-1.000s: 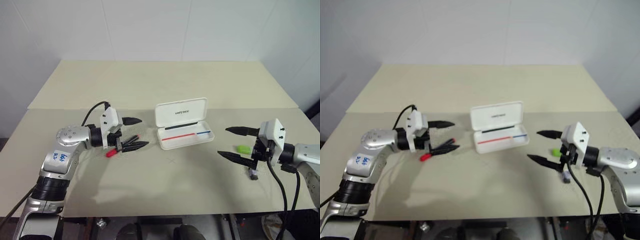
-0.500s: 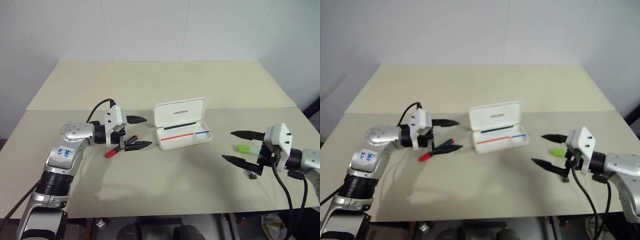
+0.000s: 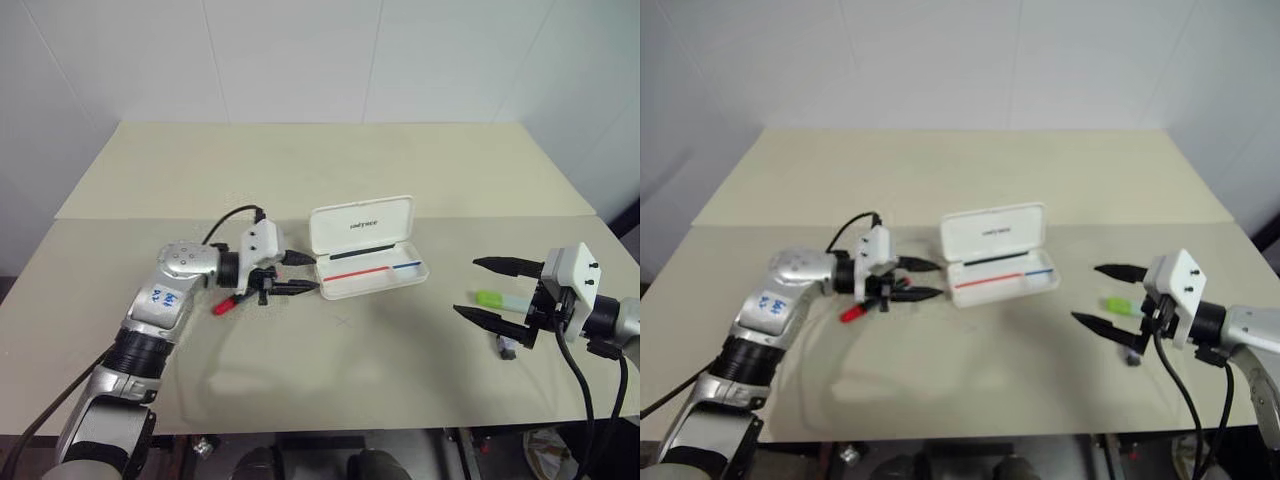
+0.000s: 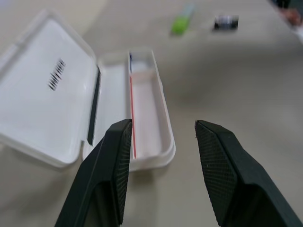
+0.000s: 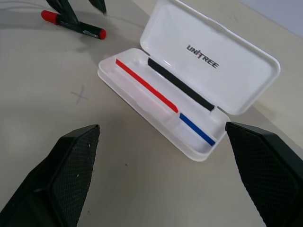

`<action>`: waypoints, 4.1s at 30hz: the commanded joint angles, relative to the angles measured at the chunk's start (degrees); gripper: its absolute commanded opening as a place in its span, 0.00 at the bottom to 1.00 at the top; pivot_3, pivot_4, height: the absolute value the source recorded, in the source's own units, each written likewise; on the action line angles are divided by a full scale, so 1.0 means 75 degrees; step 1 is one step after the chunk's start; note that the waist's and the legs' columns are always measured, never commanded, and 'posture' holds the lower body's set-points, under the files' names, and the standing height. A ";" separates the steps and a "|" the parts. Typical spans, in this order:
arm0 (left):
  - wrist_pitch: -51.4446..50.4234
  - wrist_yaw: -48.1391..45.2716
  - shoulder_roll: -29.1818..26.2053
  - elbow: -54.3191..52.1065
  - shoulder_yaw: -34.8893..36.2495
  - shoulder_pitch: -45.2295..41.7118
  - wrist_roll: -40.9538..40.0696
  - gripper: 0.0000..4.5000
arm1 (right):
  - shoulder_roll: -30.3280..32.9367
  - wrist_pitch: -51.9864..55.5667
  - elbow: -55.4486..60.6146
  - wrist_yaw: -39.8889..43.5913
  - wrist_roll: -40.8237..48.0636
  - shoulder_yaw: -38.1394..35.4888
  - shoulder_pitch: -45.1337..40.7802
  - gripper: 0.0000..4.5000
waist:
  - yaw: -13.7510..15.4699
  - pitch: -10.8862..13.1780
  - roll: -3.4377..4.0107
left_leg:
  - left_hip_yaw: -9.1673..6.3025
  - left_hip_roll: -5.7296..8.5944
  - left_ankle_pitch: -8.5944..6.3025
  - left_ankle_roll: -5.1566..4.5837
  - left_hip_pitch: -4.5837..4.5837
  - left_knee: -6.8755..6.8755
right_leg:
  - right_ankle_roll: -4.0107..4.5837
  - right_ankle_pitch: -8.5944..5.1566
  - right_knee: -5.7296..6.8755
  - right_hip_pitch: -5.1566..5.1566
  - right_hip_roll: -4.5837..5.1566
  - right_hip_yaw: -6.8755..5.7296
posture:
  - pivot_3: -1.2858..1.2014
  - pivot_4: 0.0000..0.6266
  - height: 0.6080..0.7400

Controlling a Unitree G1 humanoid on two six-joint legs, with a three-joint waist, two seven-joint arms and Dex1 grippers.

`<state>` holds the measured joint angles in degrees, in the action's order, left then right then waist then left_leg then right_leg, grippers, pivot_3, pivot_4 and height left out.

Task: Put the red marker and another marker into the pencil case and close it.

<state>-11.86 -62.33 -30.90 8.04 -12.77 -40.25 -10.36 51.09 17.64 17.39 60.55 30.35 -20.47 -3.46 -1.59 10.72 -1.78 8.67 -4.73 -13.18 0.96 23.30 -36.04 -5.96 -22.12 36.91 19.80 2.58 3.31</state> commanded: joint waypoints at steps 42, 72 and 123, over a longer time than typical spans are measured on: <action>-0.0925 0.0306 0.1094 0.0602 -0.1533 -0.0873 0.2474 0.00 | 0.0091 0.0593 0.1142 -0.0751 0.0524 -0.0392 -0.0477 1.00 | -0.0016 0.0000 0.0001 | -0.0020 0.0000 -0.0006 -0.0012 -0.0005 -0.0004 | -0.0003 0.0000 0.0011 -0.0015 0.0009 0.0009 | 0.52 0.24 1.00; -0.3131 0.0053 0.0203 -0.2925 -0.2051 0.0368 0.1829 0.00 | -0.0024 0.0589 0.1230 -0.0694 0.0637 -0.0496 0.0149 1.00 | -0.0005 0.0002 0.0004 | -0.0017 -0.0005 -0.0008 0.0000 0.0000 -0.0008 | -0.0003 -0.0009 0.0007 -0.0009 -0.0003 0.0015 | 0.52 0.24 1.00; -0.4228 0.1307 -0.2637 -0.1985 0.1254 0.1181 -0.0052 0.99 | -0.0612 0.0328 0.0154 0.0240 0.0656 0.1583 -0.2473 1.00 | -0.0014 0.0006 0.0004 | -0.0009 -0.0008 -0.0016 0.0005 0.0002 0.0002 | 0.0008 -0.0015 0.0008 0.0006 0.0009 -0.0005 | 0.52 0.24 1.00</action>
<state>-43.76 -52.63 -50.19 -6.56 -2.93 -30.80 -11.51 46.57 20.21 17.39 62.25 34.19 -7.65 -20.99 -1.69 10.76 -1.75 8.61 -4.80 -13.33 1.01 23.32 -36.02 -5.89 -22.24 36.97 19.86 2.65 3.27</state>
